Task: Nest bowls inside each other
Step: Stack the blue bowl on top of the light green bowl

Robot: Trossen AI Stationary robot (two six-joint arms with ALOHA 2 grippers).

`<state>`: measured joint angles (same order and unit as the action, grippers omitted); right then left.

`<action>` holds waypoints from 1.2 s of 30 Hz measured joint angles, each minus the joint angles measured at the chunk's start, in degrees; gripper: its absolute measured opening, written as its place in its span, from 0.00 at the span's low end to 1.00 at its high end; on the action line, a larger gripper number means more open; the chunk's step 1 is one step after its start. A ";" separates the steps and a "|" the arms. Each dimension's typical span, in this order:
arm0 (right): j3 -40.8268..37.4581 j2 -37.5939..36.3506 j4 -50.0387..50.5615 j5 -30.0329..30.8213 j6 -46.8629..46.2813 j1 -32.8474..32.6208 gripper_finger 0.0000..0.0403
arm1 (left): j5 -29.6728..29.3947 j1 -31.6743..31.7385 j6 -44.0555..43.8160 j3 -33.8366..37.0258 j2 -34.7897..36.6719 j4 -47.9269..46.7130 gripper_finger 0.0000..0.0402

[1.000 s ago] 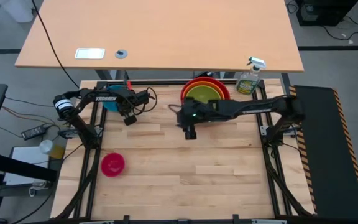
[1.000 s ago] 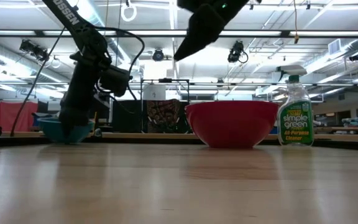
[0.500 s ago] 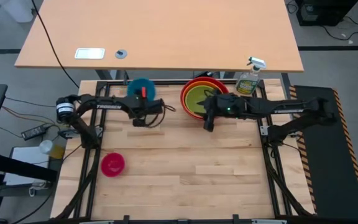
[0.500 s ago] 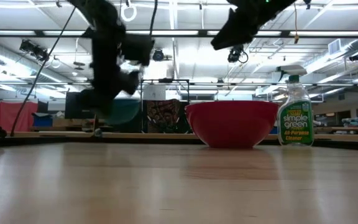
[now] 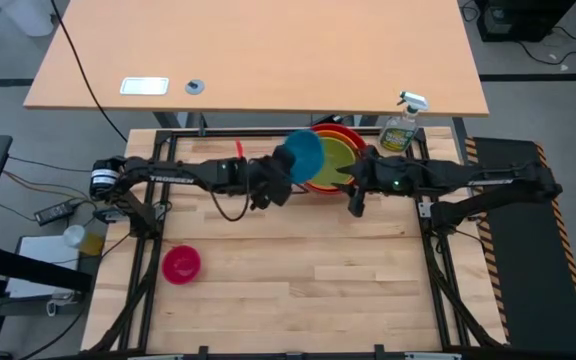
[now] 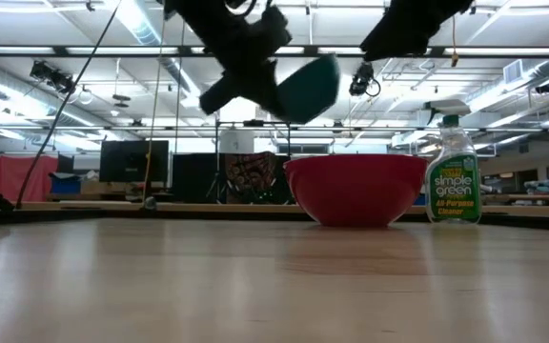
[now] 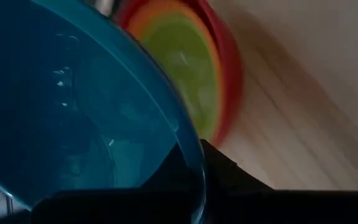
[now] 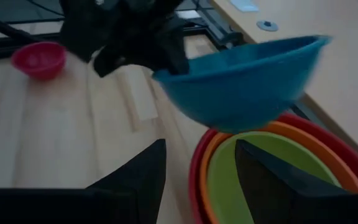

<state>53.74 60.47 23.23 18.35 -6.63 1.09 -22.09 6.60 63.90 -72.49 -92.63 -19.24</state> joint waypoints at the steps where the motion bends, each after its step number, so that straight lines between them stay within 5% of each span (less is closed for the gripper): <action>1: 0.00 -0.56 0.51 0.01 -0.42 -0.54 0.49 | 2.15 0.43 0.77 0.00 -0.02 2.17 0.02; 7: 0.00 -1.70 0.30 0.04 -1.20 -3.42 0.49 | 5.73 1.92 3.71 -0.79 -2.01 12.83 0.02; 25: 0.00 -0.71 0.64 7.32 -0.86 -7.55 0.49 | 14.73 8.42 -3.51 -30.95 -28.15 -15.87 0.02; 36: 0.00 -0.71 0.62 7.39 -0.65 -9.07 0.49 | 15.33 8.60 -4.28 -33.77 -33.11 -14.77 0.13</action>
<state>53.74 59.77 23.86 25.74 -7.28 -7.99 -6.76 15.20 59.62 -106.26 -125.73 -34.01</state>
